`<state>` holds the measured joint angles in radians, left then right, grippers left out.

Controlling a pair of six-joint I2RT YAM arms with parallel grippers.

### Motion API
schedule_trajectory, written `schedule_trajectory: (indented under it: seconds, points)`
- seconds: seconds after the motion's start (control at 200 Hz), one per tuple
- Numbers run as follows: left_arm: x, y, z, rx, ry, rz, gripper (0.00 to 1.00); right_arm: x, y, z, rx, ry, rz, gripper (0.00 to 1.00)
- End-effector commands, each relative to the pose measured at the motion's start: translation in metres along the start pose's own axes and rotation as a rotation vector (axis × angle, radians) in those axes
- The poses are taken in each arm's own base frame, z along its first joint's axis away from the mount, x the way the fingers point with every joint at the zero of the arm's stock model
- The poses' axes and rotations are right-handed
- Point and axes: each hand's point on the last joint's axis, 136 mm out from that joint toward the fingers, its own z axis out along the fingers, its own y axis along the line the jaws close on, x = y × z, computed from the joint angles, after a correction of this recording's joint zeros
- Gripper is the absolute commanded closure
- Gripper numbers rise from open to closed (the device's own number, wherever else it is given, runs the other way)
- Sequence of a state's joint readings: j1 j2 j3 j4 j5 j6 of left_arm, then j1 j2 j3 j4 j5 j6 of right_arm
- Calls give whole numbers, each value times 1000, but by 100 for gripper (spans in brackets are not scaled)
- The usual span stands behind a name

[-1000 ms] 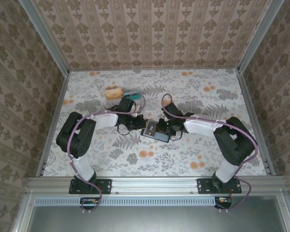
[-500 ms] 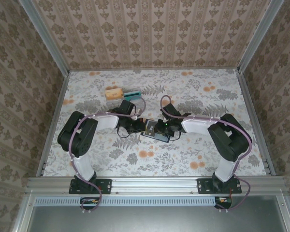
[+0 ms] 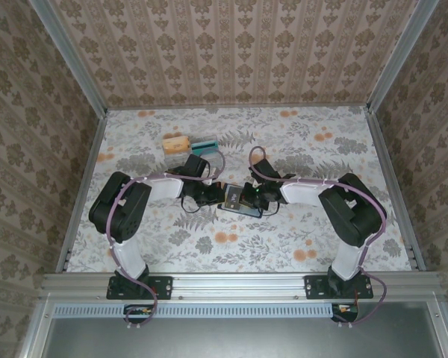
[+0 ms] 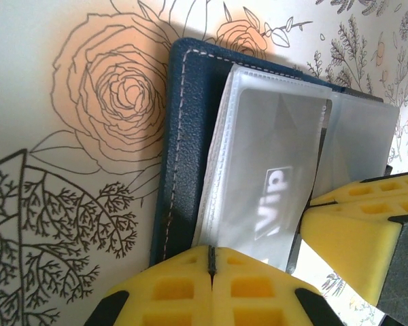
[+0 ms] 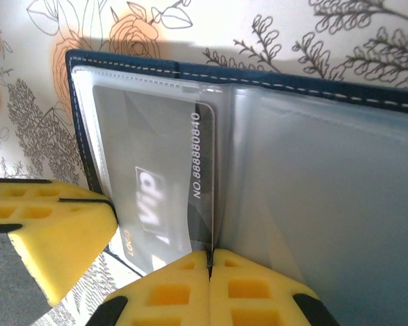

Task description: Take the credit cards out of the card holder

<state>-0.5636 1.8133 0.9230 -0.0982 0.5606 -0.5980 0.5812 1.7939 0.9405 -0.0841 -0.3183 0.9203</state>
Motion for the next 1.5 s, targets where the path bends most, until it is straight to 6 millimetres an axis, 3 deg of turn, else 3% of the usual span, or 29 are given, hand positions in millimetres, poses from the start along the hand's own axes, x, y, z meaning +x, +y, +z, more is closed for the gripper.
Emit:
schedule_trajectory:
  seconds: [0.0,0.17,0.31,0.38,0.535,1.025,1.15,1.29,1.495]
  points:
    - [13,14,6,-51,37,-28,100,0,-5,-8,-1,-12,16,100]
    - [14,18,6,-61,39,-38,100,4,-19,-19,8,-20,30,100]
    - [12,16,6,-53,39,-35,100,6,-18,-17,-10,-8,26,100]
    - [12,15,7,-52,41,-34,100,3,-13,-15,-29,-16,23,85]
    - [14,14,9,-51,49,-30,100,-2,-7,-11,-53,-27,17,78]
    - [18,11,11,-43,64,-22,100,-4,-7,3,-83,-17,33,80]
    - [18,11,11,-43,66,-23,100,-3,-9,7,-88,-17,49,84]
    - [18,11,10,-44,66,-22,100,-3,-12,5,-81,-18,52,98]
    - [14,14,7,-56,54,-28,100,-4,-26,-11,-66,-39,68,100]
